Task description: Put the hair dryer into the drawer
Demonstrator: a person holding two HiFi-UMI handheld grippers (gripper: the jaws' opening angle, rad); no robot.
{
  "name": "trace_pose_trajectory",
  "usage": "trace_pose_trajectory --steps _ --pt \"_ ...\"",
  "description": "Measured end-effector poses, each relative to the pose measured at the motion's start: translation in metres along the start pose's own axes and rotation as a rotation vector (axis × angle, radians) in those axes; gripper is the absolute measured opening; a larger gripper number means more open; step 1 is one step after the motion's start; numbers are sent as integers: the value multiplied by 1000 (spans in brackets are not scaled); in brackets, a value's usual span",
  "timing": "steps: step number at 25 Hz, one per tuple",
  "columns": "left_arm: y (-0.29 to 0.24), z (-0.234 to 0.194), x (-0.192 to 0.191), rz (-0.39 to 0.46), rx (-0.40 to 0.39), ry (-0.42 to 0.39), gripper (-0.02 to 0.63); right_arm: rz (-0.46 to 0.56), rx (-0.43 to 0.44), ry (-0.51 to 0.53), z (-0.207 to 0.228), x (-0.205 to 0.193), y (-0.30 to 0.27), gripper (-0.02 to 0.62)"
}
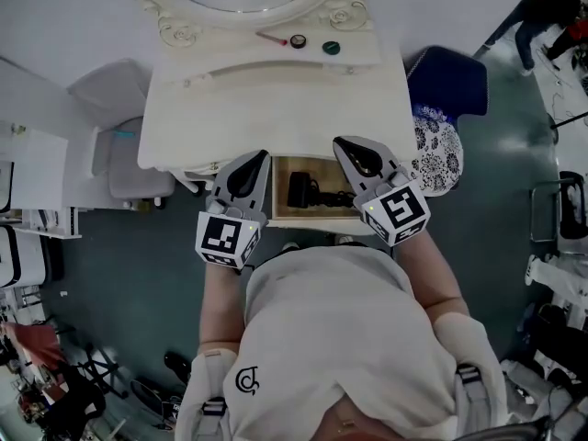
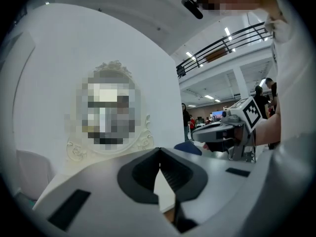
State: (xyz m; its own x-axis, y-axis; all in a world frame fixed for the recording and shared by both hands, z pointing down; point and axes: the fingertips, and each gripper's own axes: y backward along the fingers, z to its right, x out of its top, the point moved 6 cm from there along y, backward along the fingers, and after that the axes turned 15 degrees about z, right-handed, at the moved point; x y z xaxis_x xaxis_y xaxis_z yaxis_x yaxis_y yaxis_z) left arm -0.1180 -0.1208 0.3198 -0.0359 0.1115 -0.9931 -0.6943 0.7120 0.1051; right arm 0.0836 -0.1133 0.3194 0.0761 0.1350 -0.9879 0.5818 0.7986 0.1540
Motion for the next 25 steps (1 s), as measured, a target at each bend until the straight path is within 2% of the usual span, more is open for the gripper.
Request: trace_pose_trajectory --steps 4,8,15,21,25 --pt "-3 -3 10 21 17 -5 11 43 -27 40 -1 13 2 5" --pt "-6 -2 13 12 20 -13 11 65 -64 10 2 12 5 5" --pt "-7 4 12 8 5 -9 11 52 -56 0 3 5 6 5" --pt "-4 1 13 9 25 -16 11 55 -131 24 7 4 13 5" --pt "-4 -2 15 13 40 -8 11 50 -129 45 4 3 15 6"
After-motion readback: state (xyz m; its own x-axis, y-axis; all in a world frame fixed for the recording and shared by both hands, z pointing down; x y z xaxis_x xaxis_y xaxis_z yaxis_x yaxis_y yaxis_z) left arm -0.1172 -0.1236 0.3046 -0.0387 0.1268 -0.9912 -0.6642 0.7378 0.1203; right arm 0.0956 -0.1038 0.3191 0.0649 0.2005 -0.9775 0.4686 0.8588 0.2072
